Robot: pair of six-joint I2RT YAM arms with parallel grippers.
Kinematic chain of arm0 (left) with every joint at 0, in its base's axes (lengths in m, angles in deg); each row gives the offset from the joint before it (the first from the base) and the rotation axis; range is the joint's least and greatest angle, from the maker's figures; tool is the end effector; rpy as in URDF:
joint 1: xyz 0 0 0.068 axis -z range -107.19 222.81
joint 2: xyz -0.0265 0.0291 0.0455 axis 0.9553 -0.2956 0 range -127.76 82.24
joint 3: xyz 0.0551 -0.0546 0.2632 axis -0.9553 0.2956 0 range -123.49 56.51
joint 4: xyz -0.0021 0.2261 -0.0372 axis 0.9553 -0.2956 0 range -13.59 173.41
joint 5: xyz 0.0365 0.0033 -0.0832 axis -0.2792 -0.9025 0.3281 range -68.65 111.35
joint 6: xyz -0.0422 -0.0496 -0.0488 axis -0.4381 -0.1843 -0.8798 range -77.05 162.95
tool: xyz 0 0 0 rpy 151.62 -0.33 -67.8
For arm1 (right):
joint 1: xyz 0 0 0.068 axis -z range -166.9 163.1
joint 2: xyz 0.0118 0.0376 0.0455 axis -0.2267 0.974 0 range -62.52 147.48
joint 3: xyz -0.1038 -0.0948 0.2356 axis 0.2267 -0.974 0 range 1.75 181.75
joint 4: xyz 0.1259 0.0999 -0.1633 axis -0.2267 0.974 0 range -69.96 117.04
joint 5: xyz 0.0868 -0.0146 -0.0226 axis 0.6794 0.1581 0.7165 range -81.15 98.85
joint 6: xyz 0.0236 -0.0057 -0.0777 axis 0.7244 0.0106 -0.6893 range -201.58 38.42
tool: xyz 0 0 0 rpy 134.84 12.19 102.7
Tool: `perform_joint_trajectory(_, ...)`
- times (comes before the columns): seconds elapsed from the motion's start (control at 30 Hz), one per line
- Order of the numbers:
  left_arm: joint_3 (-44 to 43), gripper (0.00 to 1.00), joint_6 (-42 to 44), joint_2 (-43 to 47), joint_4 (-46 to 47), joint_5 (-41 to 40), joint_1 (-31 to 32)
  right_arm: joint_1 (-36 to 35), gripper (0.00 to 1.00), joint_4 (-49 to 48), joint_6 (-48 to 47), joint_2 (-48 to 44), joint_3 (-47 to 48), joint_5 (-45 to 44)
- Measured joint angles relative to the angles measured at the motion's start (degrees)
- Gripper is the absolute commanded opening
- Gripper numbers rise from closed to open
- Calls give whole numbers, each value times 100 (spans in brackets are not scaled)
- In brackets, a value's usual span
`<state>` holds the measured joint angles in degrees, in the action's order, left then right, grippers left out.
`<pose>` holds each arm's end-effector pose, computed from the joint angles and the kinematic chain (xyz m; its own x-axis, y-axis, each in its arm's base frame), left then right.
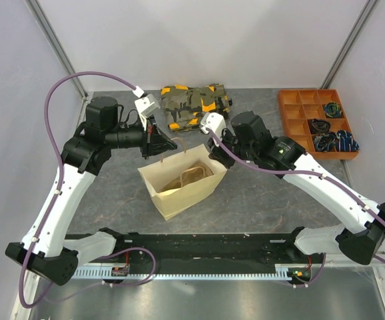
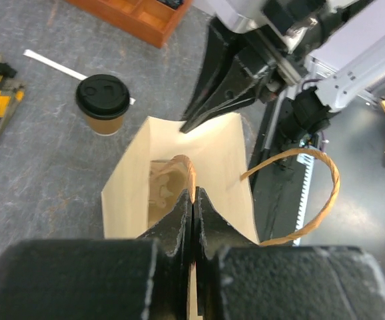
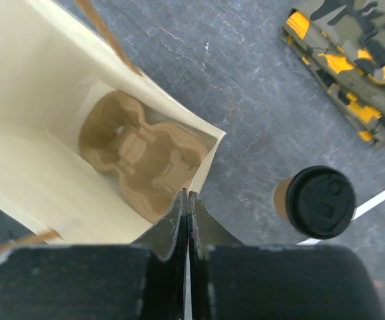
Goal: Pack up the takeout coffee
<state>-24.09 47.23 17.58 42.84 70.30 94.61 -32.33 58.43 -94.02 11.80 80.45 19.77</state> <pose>0.1671 -0.1241 0.4187 -0.3204 0.1808 -0.9299 0.9068 0.3426 -0.2458 0.1813 0.2031 0.3648 -0.2089 -0.5136 -0.8322 -0.8753 0.4777 -0.0751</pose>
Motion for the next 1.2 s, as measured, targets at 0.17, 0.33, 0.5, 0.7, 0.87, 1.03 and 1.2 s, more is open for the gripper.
perform_joint_trajectory(0.17,11,40,-66,17,190,-275,-227,22,0,20,413,192,201,98)
perform_joint_trajectory(0.33,4,33,26,402,654,-579,-334,22,0,-17,841,413,332,125)
perform_joint_trajectory(0.5,-186,12,577,857,621,-623,63,24,0,-20,1272,584,483,125)
perform_joint_trajectory(0.7,-28,2,1366,848,400,-1113,1130,35,0,-24,1637,723,590,125)
perform_joint_trajectory(0.87,601,2,1738,498,343,-1574,1279,46,0,-44,1805,721,588,129)
perform_joint_trajectory(1.03,1281,2,1934,151,433,-2057,1405,46,0,-146,1923,702,535,131)
perform_joint_trajectory(1.2,1982,2,2076,173,1132,-2520,1788,61,0,-195,2015,688,490,136)
